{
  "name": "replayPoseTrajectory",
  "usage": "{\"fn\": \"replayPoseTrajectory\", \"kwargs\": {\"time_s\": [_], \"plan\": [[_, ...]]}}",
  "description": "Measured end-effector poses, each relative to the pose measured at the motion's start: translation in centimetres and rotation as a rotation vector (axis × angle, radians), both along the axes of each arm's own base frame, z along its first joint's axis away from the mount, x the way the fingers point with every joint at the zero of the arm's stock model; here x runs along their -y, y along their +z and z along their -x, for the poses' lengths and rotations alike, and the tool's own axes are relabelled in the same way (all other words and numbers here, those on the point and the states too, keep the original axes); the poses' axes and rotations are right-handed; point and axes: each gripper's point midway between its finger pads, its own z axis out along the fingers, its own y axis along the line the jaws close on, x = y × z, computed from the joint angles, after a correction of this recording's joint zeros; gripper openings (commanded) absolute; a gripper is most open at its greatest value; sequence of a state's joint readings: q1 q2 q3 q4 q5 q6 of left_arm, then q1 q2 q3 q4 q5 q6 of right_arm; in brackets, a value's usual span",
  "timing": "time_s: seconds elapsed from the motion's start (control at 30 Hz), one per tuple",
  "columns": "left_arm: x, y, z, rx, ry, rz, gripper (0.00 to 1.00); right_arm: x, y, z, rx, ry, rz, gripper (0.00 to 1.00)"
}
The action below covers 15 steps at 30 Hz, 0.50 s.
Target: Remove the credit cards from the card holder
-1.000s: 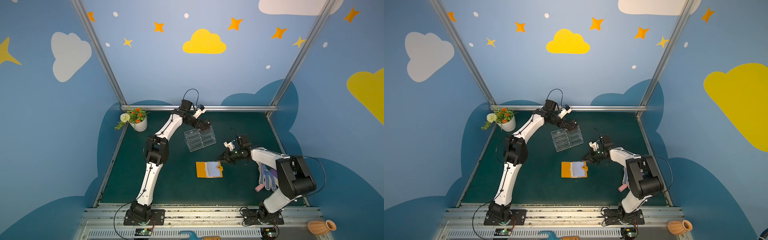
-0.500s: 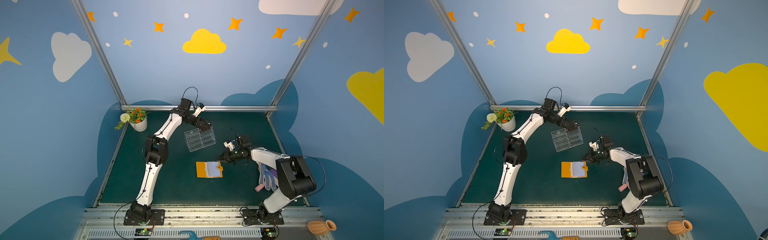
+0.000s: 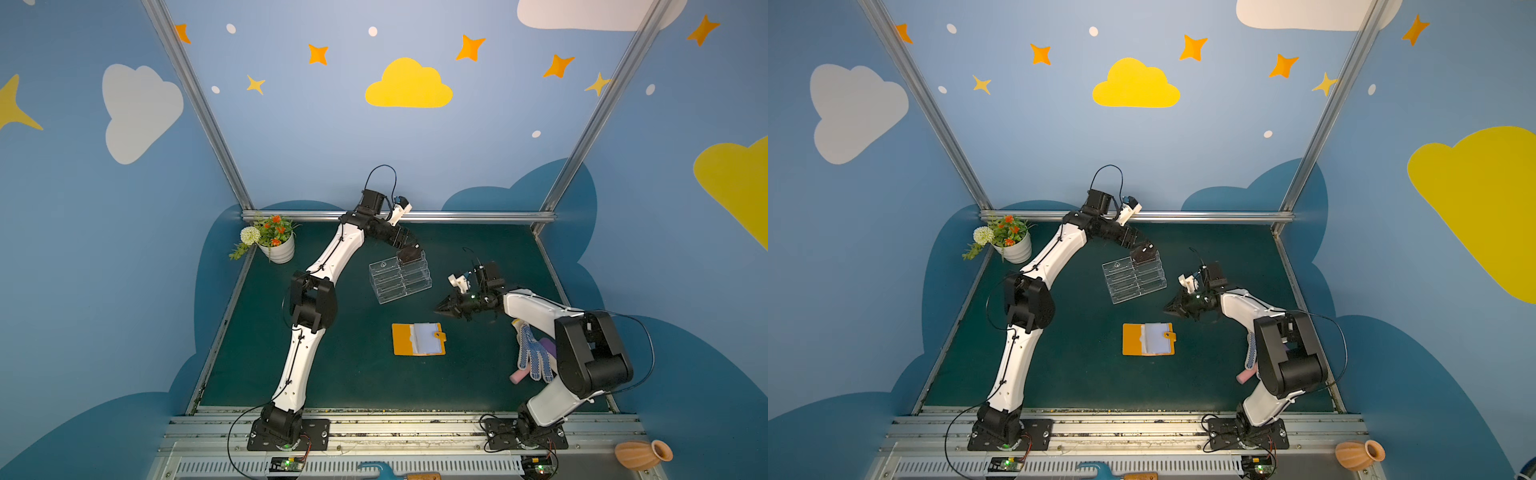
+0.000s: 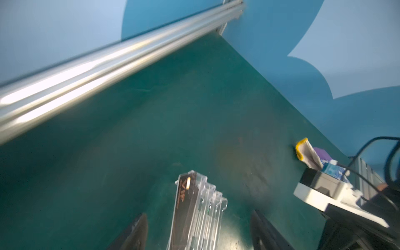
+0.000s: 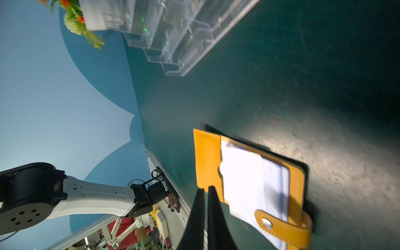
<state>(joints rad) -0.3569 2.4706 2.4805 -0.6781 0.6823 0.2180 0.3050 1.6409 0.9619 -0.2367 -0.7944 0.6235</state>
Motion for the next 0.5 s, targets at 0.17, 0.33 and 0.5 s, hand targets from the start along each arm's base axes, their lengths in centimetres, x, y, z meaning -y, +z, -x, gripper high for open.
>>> {"fn": "replayPoseTrajectory", "kwargs": {"time_s": [0.17, 0.33, 0.5], "plan": [[0.6, -0.4, -0.8, 0.0, 0.005, 0.012, 0.74, -0.3, 2.5, -1.9, 0.068, -0.004, -0.02, 0.0], [0.8, -3.0, -0.9, -0.053, 0.014, -0.01, 0.73, -0.3, 2.4, -1.8, 0.062, -0.006, -0.022, 0.0], [1.4, -4.2, -1.3, -0.059, 0.02, -0.014, 0.73, -0.3, 2.1, -1.5, 0.049, -0.003, -0.026, 0.0]]}}
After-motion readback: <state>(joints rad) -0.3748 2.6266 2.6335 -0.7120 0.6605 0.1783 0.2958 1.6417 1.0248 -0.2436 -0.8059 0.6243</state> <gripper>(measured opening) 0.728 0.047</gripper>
